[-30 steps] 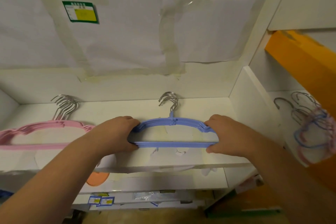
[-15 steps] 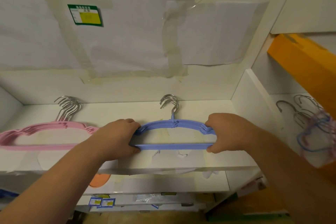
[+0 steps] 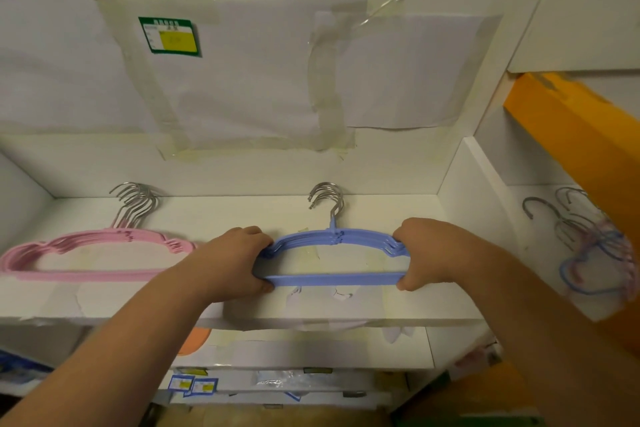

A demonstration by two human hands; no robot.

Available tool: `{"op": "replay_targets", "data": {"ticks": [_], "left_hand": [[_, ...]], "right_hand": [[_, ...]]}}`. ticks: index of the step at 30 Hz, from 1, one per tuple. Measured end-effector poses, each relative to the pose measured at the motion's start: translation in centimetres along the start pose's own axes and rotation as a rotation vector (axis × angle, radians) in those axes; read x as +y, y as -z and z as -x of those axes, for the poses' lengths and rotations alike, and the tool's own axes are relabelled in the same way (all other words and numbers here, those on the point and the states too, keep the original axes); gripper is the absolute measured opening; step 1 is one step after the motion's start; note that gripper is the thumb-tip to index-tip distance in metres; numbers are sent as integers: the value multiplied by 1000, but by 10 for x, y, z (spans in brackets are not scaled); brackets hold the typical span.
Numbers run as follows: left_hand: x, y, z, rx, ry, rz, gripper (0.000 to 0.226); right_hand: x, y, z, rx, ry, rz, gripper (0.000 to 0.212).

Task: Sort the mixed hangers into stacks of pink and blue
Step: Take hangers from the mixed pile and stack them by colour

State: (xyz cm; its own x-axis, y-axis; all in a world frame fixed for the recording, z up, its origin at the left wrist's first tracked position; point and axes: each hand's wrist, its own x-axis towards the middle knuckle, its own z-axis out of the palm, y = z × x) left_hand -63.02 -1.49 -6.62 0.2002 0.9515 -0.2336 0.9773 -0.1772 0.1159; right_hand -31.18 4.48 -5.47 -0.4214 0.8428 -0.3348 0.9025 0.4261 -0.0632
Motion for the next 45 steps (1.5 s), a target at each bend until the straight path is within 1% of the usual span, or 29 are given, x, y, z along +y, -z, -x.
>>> {"op": "replay_targets", "data": {"ticks": [6,9,12,13,17,19,20,22,25,29,31,33,37,41,45], "left_hand": [[7,3,1,-16,29,-34,38],[10,5,2,-31,39,-48,36],[12,2,5,-26,56,-12,36],[12,0,7,-11,63,12,41],[12,-3,20,27,92,61,85],[15,-1,29,101,85,73,92],[16,1,34,148,68,86,91],[19,6,43,222,8,88,78],[25,13,59,267,-38,90,57],[45,18,81,440,-125,131,37],[58,18,90,493,-169,165,36],[73,15,94,487,-207,178,40],[114,8,101,433,-308,199,41],[169,10,107,409,-424,182,48],[235,13,120,403,-568,165,44]], "right_hand": [[4,1,6,40,29,-48,45],[2,2,6,33,21,-25,45],[-2,1,11,44,3,-19,43],[-3,0,14,61,1,-27,45],[-4,-4,38,157,15,-90,69],[-7,-3,54,276,-7,-184,76],[-9,-2,62,346,-20,-235,73],[-16,-3,79,463,-40,-317,61],[-32,-7,109,551,-56,-364,41],[-55,-14,154,646,-110,-323,41],[-65,-16,179,705,-176,-353,39],[-71,-18,205,747,-243,-374,40],[-65,-30,263,689,-360,-305,44],[-40,-47,315,734,-493,-276,46],[-3,-58,357,739,-601,-291,44]]}}
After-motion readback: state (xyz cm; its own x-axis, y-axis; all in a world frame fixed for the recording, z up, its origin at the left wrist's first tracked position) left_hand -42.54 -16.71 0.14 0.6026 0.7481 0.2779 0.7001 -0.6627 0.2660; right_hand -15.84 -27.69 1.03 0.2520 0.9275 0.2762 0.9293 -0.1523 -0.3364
